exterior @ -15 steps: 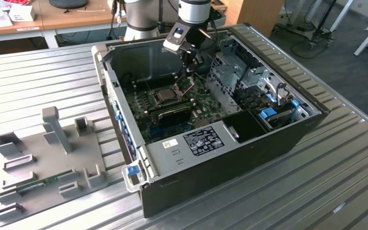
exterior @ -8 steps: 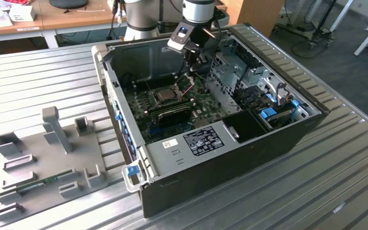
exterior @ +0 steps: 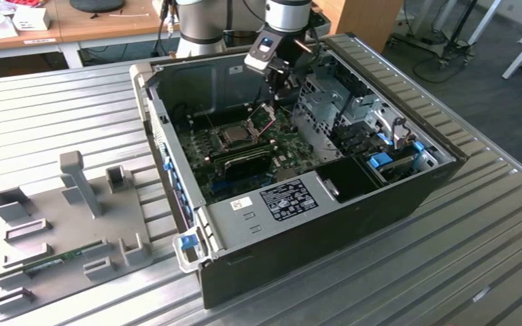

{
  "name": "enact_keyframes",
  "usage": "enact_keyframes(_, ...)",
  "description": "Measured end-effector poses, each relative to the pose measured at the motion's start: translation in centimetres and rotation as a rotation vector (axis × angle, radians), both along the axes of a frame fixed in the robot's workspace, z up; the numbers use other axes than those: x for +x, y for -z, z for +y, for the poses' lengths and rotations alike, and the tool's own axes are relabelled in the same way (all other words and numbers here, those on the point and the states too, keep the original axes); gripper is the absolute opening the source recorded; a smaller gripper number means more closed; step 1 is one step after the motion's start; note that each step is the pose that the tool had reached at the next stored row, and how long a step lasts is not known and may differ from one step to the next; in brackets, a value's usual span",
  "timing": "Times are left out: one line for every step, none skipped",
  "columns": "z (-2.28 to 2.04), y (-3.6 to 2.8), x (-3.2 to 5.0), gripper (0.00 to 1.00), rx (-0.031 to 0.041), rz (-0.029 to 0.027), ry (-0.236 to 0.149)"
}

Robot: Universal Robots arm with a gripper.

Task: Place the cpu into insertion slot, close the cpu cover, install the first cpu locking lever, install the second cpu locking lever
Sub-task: 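Close the cpu cover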

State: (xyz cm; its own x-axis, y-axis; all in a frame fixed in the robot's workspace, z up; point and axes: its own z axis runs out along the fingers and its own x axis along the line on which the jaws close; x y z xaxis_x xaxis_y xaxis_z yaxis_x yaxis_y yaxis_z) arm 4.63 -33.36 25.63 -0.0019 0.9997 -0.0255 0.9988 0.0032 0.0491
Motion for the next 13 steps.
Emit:
enact_keyframes(0.00, 0.00, 0.14, 0.10, 0.0000, 0.0000, 0.000)
enact_keyframes(0.00, 0.00, 0.27, 0.10, 0.0000, 0.0000, 0.000)
enact_keyframes(0.00, 0.00, 0.39, 0.10, 0.0000, 0.0000, 0.000)
enact_keyframes(0.00, 0.00, 0.49, 0.10, 0.0000, 0.0000, 0.000)
enact_keyframes(0.00, 0.00, 0.58, 0.10, 0.0000, 0.0000, 0.000)
enact_keyframes(0.00, 0.00, 0.66, 0.10, -0.0001, 0.0000, 0.000)
enact_keyframes(0.00, 0.00, 0.69, 0.10, -0.0001, 0.0000, 0.000)
enact_keyframes(0.00, 0.00, 0.69, 0.10, -0.0001, 0.0000, 0.000)
enact_keyframes(0.00, 0.00, 0.69, 0.10, 0.0000, 0.0000, 0.000)
enact_keyframes(0.00, 0.00, 0.69, 0.10, -0.0001, 0.0000, 0.000)
enact_keyframes(0.00, 0.00, 0.69, 0.10, 0.0000, 0.0000, 0.000)
enact_keyframes(0.00, 0.01, 0.69, 0.10, -0.0001, 0.0000, 0.000)
enact_keyframes(0.00, 0.07, 0.69, 0.10, 0.0003, -0.0001, 0.000)
